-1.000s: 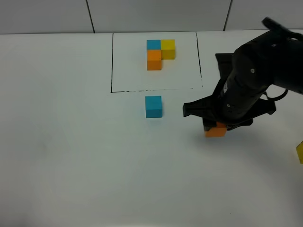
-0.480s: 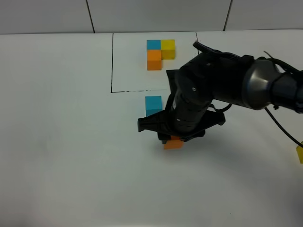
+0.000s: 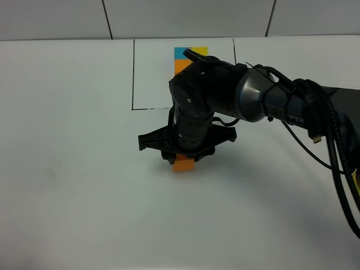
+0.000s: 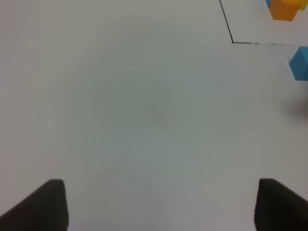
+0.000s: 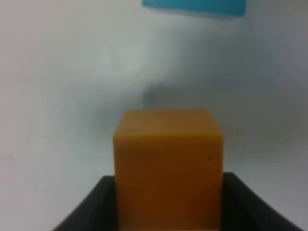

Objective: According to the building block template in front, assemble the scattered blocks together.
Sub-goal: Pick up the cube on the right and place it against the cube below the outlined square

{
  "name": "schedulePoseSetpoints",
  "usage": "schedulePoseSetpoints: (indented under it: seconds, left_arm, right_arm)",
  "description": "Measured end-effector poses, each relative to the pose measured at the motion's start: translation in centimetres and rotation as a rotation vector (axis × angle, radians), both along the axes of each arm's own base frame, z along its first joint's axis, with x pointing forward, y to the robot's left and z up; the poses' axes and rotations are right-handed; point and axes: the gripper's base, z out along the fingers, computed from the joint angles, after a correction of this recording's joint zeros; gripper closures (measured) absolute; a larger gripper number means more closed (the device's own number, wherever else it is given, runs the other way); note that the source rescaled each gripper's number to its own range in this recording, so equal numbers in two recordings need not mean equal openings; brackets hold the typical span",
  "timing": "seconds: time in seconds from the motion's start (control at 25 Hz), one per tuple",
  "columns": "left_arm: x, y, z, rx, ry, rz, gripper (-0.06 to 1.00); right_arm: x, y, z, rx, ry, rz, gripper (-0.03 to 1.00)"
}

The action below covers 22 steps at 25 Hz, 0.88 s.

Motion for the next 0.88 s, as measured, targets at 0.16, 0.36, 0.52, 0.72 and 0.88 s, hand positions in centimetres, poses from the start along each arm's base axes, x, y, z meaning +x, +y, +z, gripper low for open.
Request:
schedulePoseSetpoints:
  seconds: [0.16, 0.36, 0.52, 0.72, 0.88]
  left_arm:
    - [0.0, 0.0, 0.0, 0.000, 0.000, 0.000, 0.27]
    - [0.0, 0.0, 0.0, 0.000, 0.000, 0.000, 0.27]
    - [0.0, 0.0, 0.0, 0.000, 0.000, 0.000, 0.27]
    - [0.0, 0.0, 0.0, 0.001, 0.000, -0.001, 0.27]
    - [0.0, 0.0, 0.0, 0.001, 0.000, -0.001, 0.27]
  right_arm:
    - [0.6, 0.5, -0.5, -0.003, -0.006, -0.007, 0.96]
    - [1.0, 0.7, -1.1, -0.008, -0.006, -0.008, 0.96]
    - [1.4, 1.0, -1.5, -0.010, -0.010, -0.006, 0.96]
    - [1.5, 1.0, -1.7, -0.019, -0.023, -0.002, 0.96]
    - [1.7, 0.8, -1.7, -0.042, -0.043, -0.010, 0.96]
